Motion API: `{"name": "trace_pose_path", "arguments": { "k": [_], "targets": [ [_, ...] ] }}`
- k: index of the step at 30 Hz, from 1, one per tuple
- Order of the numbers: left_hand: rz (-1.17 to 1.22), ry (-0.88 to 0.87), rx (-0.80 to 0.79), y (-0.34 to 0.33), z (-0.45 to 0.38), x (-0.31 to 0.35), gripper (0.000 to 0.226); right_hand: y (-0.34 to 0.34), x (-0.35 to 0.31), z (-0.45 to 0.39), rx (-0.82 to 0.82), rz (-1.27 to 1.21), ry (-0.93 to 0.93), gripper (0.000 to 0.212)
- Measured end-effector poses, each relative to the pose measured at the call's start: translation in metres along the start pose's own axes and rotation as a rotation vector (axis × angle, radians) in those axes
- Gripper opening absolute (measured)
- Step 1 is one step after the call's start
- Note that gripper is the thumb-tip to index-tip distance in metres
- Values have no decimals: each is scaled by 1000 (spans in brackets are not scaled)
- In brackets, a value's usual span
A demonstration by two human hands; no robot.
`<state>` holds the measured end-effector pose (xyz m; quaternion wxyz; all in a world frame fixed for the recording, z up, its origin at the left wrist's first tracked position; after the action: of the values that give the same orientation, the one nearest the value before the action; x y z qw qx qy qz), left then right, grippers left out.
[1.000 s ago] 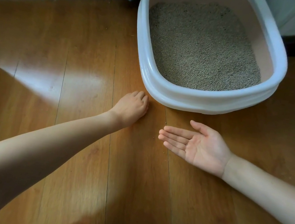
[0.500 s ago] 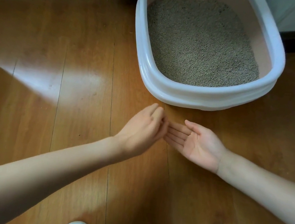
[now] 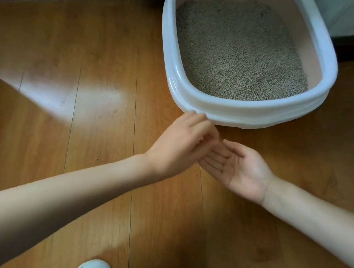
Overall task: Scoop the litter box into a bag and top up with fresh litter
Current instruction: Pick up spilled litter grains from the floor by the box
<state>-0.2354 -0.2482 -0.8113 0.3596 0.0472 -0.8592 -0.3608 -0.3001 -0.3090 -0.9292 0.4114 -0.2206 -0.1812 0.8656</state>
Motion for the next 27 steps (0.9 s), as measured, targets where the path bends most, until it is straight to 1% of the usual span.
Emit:
{"name": "trace_pose_path", "arguments": {
  "k": [1, 3, 4, 6, 9, 11, 14, 17, 21, 23, 26, 27],
  "targets": [
    [25, 71, 30, 6, 0, -15, 10, -1, -1, 2, 0, 21, 2, 33],
    [12, 185, 69, 13, 9, -47, 8, 0, -7, 4, -4, 6, 21, 38],
    [-18, 220, 60, 14, 17, -61, 7, 5, -10, 2, 20, 7, 29, 39],
    [-112, 252, -30, 6, 37, -87, 5, 10, -16, 3, 25, -6, 40, 37],
    [-203, 224, -215, -10, 66, -109, 5, 9, -20, 3, -3, -14, 53, 38],
    [-186, 222, -284, -18, 78, -111, 9, 11, -20, 0, -2, -18, 48, 38],
    [-164, 182, -293, -25, 77, -99, 10, 9, -19, 1, -4, -25, 41, 38],
    [-159, 99, -296, -36, 70, -86, 10, 6, -18, 2, -25, -40, 34, 46],
    [-188, 29, -294, -47, 68, -77, 6, 10, -17, 1, 1, -47, 26, 38],
    [-212, 0, -278, -50, 65, -73, 4, 13, -16, 0, 5, -56, 14, 45],
    [-255, -34, -267, -55, 62, -67, 27, 14, -14, -1, 11, -68, -3, 48],
    [-271, -52, -273, -57, 62, -65, 31, 14, -13, -1, 12, -65, -7, 48]
  ]
}}
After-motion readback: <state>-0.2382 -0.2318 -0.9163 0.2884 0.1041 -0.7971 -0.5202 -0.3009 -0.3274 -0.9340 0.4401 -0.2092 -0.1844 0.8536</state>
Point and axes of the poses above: each hand's wrist, its own z-axis away from the middle knuckle, its own y-axis out of the back of the hand, x = y × z, the point moved 10 cm from there along -z, towards the middle knuckle, and after that the axes turned 13 degrees about x, right-handed, at the moved point
